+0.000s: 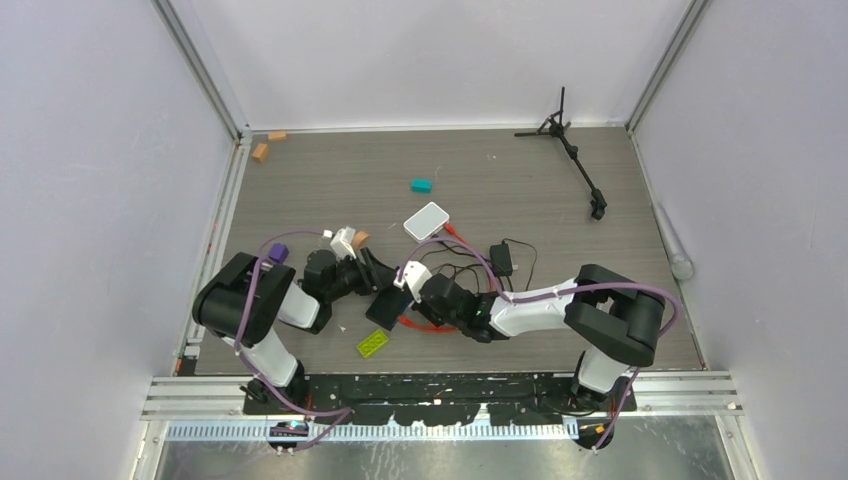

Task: Insert the plug into the switch port
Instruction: Insert the connector into the switch port.

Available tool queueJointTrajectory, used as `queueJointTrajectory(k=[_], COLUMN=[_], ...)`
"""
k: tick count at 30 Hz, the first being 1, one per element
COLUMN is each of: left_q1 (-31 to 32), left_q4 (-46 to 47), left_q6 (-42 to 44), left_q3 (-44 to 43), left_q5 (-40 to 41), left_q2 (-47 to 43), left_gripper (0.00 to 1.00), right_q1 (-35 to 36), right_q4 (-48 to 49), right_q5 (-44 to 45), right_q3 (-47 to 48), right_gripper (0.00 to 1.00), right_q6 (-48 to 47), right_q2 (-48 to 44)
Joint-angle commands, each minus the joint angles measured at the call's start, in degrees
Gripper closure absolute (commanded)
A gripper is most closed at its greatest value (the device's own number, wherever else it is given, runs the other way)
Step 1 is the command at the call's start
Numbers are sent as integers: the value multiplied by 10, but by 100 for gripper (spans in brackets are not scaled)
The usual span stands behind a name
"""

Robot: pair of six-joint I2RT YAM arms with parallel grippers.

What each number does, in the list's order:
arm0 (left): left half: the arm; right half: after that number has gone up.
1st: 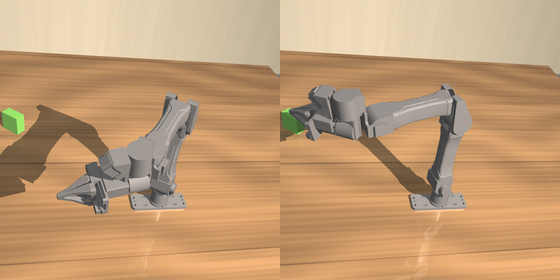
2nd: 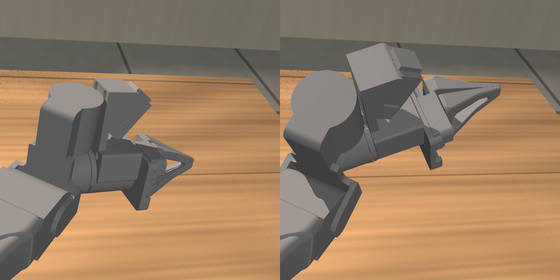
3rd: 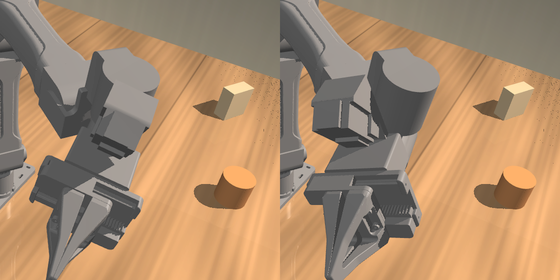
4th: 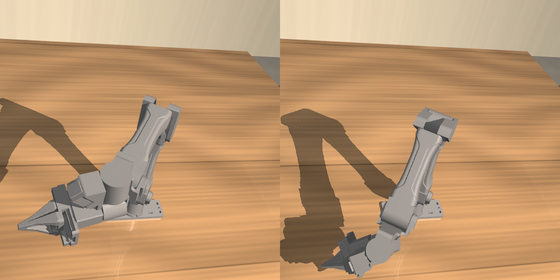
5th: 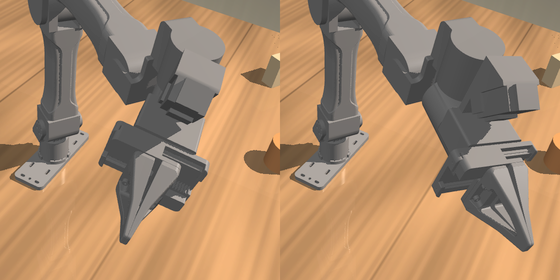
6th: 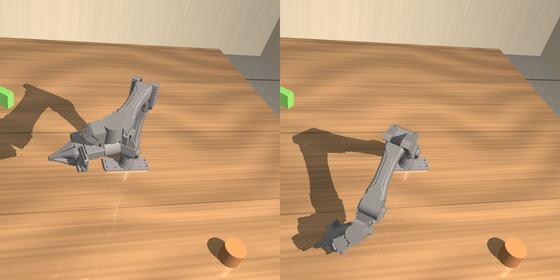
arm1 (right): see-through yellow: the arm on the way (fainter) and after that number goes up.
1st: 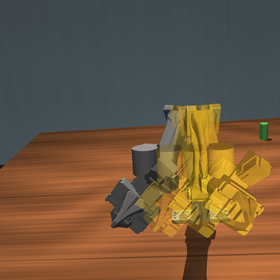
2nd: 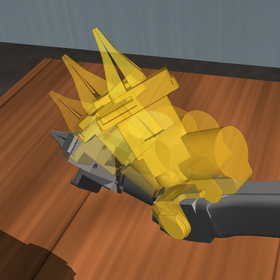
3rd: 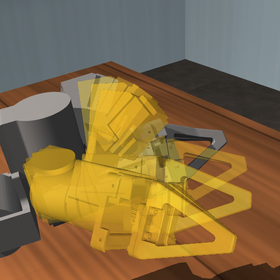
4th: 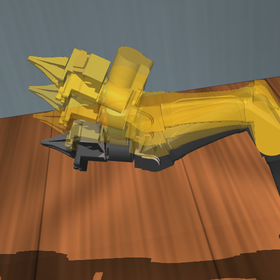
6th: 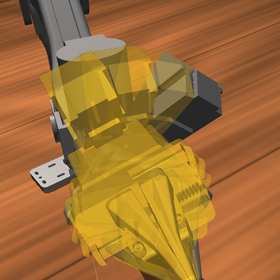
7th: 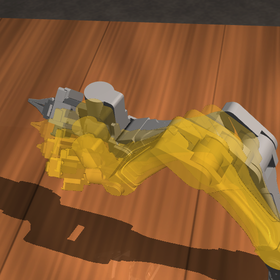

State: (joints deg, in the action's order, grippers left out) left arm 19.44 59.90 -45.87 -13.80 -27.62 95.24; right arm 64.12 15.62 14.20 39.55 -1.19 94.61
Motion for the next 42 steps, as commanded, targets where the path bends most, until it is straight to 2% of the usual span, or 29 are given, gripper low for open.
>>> queueJointTrajectory(k=[1,12,28,42], left_q1=[3,3,4,6], left_q4=[9,22,22,22], left_q6=[7,10,15,15], left_q3=[11,15,14,16], left_q5=[-6,-9,-10,-12], left_q2=[18,28,28,31], left_gripper=[51,55,57,59], right_q1=[1,0,0,1], right_q4=[32,39,31,32], right_q5=[10,25,-6,22], right_q3=[19,29,44,66], right_gripper=[100,99,100,100], right_q6=[-5,-10,-8,-21], right_q2=[7,7,-5,-17])
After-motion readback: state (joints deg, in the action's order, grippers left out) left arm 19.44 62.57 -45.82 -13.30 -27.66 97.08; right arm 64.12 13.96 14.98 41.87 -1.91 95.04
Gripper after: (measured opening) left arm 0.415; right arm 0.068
